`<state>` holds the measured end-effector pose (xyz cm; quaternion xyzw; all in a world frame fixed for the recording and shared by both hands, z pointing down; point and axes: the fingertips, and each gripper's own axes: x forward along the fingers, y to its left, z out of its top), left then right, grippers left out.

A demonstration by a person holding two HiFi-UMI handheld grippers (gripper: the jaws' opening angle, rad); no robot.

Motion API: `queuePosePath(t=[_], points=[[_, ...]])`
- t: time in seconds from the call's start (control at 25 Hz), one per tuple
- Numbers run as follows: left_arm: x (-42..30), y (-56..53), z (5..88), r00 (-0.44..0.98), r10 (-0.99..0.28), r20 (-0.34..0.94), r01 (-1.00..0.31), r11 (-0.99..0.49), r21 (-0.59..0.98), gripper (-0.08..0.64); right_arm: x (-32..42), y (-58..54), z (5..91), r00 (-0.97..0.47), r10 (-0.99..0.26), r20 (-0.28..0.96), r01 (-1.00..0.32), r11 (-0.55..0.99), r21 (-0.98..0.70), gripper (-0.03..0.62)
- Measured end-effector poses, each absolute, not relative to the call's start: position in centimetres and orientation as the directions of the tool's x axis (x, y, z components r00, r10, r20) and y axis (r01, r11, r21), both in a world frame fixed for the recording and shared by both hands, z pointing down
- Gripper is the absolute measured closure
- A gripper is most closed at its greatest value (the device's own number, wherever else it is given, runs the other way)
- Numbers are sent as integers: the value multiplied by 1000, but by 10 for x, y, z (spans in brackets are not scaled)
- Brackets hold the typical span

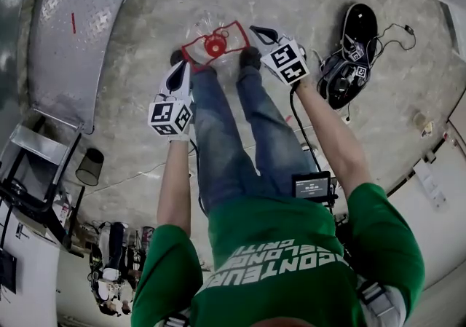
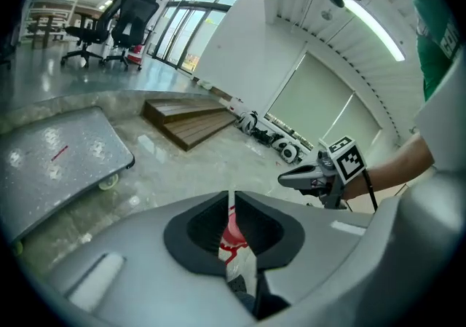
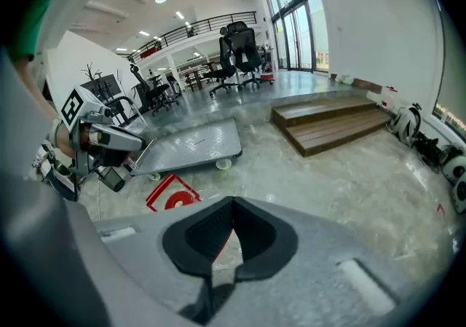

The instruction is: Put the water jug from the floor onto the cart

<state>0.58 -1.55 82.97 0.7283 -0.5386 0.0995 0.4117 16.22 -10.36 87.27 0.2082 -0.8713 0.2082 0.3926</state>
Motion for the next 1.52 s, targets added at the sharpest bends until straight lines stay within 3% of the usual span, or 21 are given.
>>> queuePosePath(t=[0.08, 0.2, 0.48, 0.8, 1.12, 1.28, 1.32, 1.4, 1.52], points=[[6, -10, 852, 405, -662, 630, -870, -67, 489, 489, 162, -99, 884, -585, -187, 789, -537, 819, -204, 598], [5, -5, 881, 394, -611, 686, -882, -41, 470, 449, 164, -93, 899, -554, -164, 816, -558, 801, -218, 514], [5, 12, 932, 394, -499, 772, -886, 17, 463, 325, 164, -75, 931, -494, -101, 864, -591, 767, -248, 453], [16, 24, 964, 450, -399, 799, -866, 24, 500, 333, 168, -73, 961, -436, -64, 898, -647, 715, -263, 448], [19, 18, 980, 472, -384, 794, -846, 57, 531, 342, 165, -66, 984, -417, -26, 909, -658, 698, -282, 448], [25, 17, 980, 485, -381, 787, -840, 45, 540, 381, 165, -66, 985, -424, -30, 905, -657, 697, -285, 449], [27, 16, 980, 494, -379, 783, -835, 44, 548, 406, 165, -66, 985, -425, -31, 905, -659, 696, -286, 457], [30, 16, 979, 511, -379, 772, -815, 73, 575, 456, 165, -65, 985, -425, -28, 905, -669, 683, -293, 534], [27, 13, 976, 511, -404, 759, -786, 139, 603, 485, 164, -65, 984, -439, -31, 898, -711, 622, -327, 553]])
